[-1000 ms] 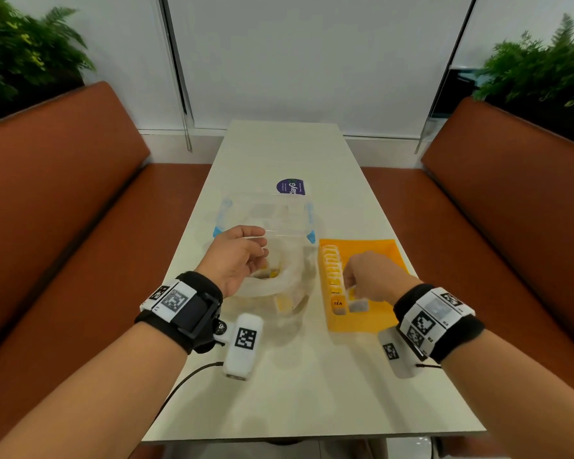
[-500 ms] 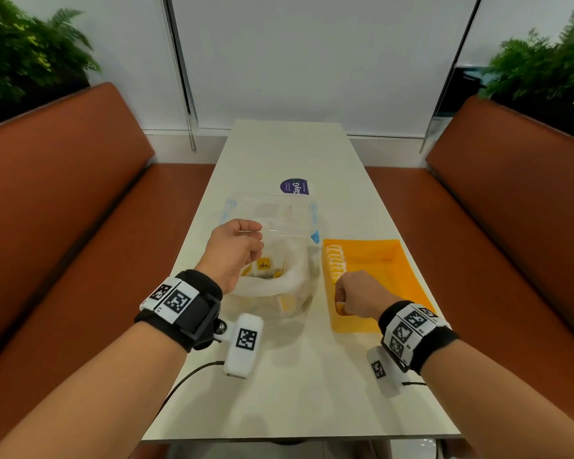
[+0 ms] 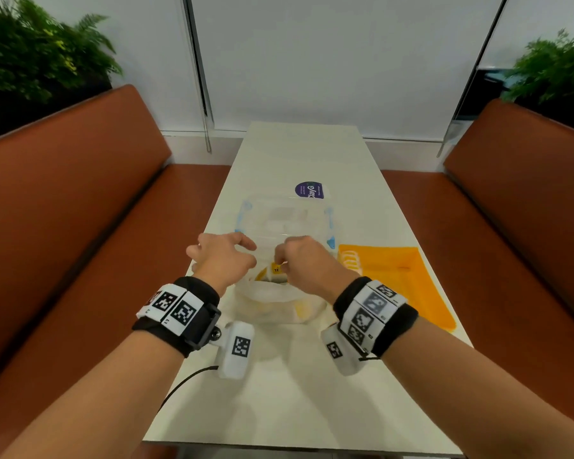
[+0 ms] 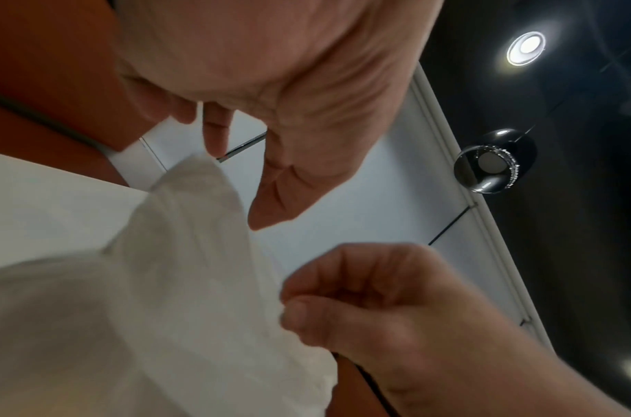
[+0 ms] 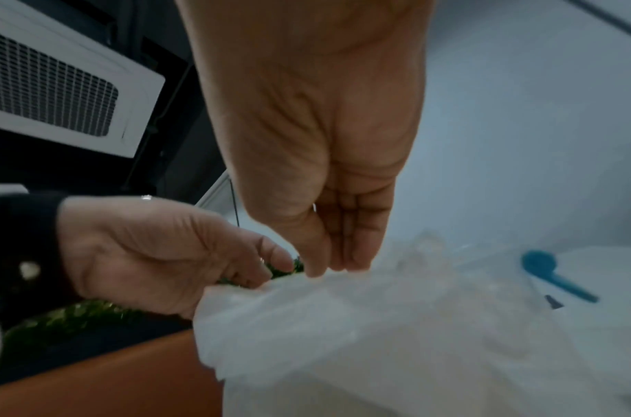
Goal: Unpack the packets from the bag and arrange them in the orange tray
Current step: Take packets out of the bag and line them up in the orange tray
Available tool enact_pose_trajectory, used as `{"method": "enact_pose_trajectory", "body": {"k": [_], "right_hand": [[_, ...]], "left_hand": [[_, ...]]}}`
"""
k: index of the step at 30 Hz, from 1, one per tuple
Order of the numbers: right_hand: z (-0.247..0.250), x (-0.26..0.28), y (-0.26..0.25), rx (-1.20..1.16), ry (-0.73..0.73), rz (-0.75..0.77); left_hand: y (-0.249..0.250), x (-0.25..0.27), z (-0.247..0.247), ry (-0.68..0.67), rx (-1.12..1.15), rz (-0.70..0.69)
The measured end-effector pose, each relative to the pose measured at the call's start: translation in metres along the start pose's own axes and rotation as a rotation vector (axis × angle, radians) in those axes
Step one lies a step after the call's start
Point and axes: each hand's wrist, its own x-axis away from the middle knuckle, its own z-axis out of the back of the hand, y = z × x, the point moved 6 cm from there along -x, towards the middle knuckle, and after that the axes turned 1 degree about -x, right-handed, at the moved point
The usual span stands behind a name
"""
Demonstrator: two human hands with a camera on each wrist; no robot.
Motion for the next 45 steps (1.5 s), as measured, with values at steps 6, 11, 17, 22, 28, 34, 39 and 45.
{"method": "enact_pose_trajectory", "body": {"k": [6,11,17,22,28,34,39,45], "right_hand": [[-0.048,-0.031,-0.012,0.076,-0.376,0.000],[-0.085,-0.035,-0.004,0.136,-0.559,-0.150],[-0.100,-0.039,0.014,0.127,-0.573,-0.368],[-0.109,-0.037,0.016,0.148,-0.550,-0.318],[-0.090,-0.028,-0.005,0.094,-0.602,-0.145],[-0.052,-0.025,-0.014,0.013,-0.447,0.020],[-0.024,-0.028,-0.005,-0.096,-0.341,0.072],[-0.002,-0.031,0.014,-0.363,-0.207,-0.001]], "left_hand": [[-0.013,0.005,-0.017,-0.289,0.120,0.040],[-0.010,0.004,-0.015,-0.303,0.150,0.021],[-0.007,0.002,-0.012,-0.300,0.117,-0.009],[-0.005,0.004,-0.015,-0.303,0.073,-0.022],[-0.005,0.006,-0.013,-0.291,0.048,-0.047],[-0.005,0.007,-0.009,-0.288,0.006,-0.050],[-0.001,0.007,-0.005,-0.279,-0.023,-0.077],[0.003,0.006,-0.008,-0.295,-0.060,-0.078]]}}
